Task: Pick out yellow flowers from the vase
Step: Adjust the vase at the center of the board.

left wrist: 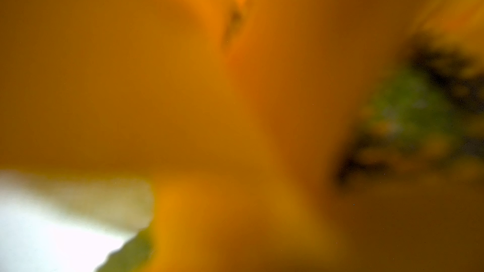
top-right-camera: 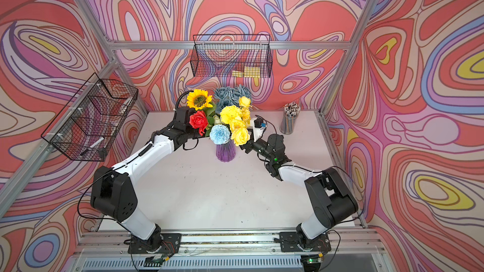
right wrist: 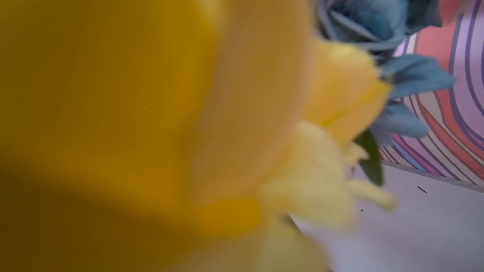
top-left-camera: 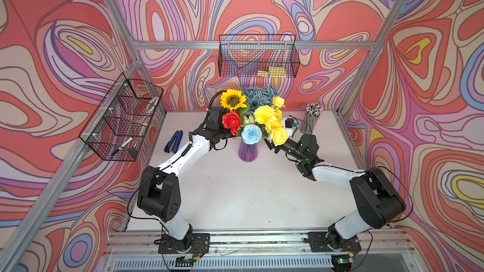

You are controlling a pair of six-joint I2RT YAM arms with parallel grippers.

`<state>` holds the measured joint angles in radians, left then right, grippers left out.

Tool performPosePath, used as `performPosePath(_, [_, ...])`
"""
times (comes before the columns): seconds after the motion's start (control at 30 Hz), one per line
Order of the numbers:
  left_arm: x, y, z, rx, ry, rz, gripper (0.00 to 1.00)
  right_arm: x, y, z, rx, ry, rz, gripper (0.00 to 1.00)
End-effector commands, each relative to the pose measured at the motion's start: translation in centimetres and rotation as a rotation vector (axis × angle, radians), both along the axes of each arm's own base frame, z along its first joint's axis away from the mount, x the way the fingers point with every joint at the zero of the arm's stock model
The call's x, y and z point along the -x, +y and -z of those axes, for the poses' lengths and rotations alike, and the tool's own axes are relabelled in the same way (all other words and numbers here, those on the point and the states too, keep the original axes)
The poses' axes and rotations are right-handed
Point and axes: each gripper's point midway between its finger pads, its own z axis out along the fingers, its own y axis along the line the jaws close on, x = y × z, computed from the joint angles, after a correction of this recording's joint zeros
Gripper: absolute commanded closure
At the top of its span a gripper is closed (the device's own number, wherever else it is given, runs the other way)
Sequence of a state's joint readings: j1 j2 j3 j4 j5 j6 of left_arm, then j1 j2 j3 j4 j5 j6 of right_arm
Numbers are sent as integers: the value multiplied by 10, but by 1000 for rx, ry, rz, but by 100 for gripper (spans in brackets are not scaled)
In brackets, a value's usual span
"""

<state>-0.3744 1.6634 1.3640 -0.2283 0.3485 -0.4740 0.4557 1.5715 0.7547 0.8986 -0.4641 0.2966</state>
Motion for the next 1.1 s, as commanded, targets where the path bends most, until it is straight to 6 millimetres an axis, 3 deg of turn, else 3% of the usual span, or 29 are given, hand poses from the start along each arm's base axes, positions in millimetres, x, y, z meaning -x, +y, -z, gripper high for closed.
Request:
performPosePath(0.0, [0,6,14,-67,31,-11,43,16,13,-3,34,-56,8,48])
performPosePath(0.1, [0,11,14,-80,29,-34,27,32,16,6,62,-61,40,48])
performPosePath(0.17, [0,16,13,-92,22,-51,22,41,14,8,67,-62,63,49])
performPosePath(0.4, [8,26,3,-94,-8,-86,22,66,-4,-16,49,-137,228,57])
performPosePath(0.57, [10,27,1,-71,-22,-101,22,86,0,-29,108,-171,237,56])
performPosePath(0.7, [11,27,7,-62,-12,-104,23,89,4,-43,96,-200,246,57])
performPosePath(0.97, [15,27,14,-55,2,-101,26,69,4,-61,111,-266,350,57])
performPosePath(1.07, [17,28,17,-65,5,-100,26,68,14,-72,120,-300,323,57])
